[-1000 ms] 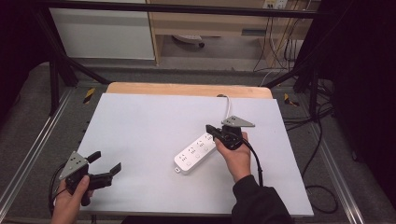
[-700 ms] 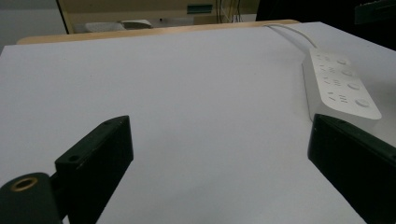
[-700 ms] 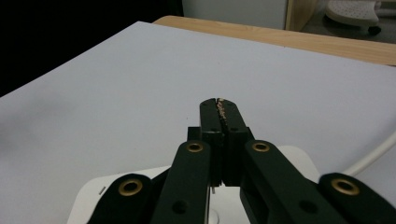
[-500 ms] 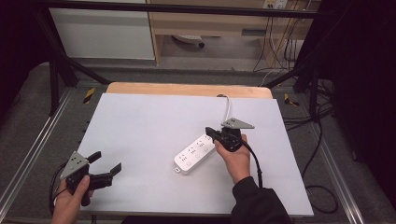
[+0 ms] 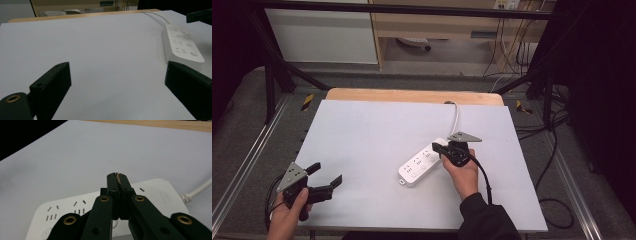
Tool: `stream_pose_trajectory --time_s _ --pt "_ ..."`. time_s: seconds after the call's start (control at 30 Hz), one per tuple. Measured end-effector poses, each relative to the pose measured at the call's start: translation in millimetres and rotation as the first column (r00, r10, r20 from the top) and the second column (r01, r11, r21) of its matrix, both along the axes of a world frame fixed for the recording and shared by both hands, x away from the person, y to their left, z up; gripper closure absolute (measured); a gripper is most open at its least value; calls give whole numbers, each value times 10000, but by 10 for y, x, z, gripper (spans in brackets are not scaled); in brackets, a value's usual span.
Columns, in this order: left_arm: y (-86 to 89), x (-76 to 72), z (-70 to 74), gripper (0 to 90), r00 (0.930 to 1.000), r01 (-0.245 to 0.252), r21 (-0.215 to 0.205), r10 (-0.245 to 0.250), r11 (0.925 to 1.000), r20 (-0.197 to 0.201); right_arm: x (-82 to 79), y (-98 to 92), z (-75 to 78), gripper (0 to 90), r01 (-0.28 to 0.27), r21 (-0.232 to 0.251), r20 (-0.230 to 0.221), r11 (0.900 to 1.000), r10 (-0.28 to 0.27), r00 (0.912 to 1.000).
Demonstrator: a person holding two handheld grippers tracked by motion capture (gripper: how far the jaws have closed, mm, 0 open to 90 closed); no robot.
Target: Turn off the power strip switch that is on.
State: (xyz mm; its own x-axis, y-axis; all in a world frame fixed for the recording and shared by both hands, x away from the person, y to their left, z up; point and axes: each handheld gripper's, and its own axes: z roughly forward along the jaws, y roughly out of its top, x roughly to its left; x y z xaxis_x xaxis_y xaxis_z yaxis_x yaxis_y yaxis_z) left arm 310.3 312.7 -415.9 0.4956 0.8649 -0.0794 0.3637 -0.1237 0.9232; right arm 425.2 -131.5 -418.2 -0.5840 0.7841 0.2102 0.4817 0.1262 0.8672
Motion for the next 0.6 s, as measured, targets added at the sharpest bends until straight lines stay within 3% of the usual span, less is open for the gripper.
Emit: stream_pose_trajectory --time_s 0.6 --pt "-9 0 -5 66 10000 41 30 -40 10000 -34 -69 -10 -125 900 -115 -189 -321 9998 109 9994"
